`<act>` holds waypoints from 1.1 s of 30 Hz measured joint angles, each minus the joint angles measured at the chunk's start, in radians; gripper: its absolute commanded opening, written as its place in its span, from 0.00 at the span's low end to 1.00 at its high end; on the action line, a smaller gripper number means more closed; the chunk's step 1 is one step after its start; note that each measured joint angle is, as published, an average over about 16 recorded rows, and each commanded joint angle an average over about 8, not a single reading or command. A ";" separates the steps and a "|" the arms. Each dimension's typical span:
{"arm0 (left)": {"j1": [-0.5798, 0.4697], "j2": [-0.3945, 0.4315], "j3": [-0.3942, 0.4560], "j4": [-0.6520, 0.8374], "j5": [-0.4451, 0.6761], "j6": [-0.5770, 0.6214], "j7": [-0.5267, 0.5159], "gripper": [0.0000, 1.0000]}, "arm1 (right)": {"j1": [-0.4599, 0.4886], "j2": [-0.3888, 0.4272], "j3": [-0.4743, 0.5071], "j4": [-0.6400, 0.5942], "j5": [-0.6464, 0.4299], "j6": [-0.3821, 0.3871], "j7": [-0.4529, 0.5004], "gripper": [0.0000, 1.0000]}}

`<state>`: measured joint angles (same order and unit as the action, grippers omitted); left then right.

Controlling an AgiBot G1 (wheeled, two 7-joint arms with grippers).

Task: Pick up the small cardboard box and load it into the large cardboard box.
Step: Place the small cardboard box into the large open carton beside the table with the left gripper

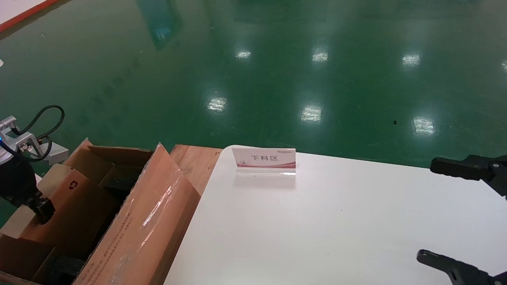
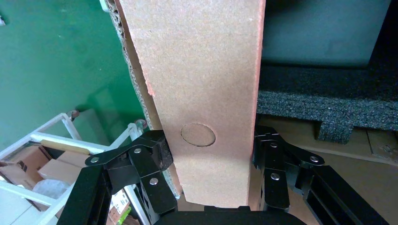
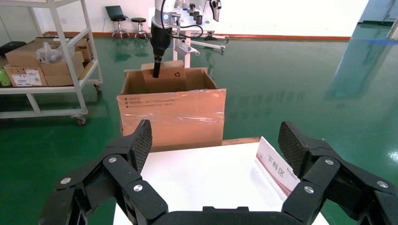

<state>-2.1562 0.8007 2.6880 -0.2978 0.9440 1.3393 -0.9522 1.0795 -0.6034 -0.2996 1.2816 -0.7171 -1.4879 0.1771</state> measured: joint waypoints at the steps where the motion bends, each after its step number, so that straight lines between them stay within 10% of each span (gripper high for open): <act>1: 0.001 0.000 0.000 0.001 0.000 0.000 0.000 1.00 | 0.000 0.000 0.000 0.000 0.000 0.000 0.000 1.00; 33: -0.093 -0.009 -0.016 -0.043 -0.003 -0.025 0.042 1.00 | 0.000 0.000 0.000 -0.001 0.000 0.000 0.000 1.00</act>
<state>-2.2491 0.7921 2.6718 -0.3406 0.9408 1.3145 -0.9106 1.0798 -0.6034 -0.2999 1.2810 -0.7168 -1.4879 0.1769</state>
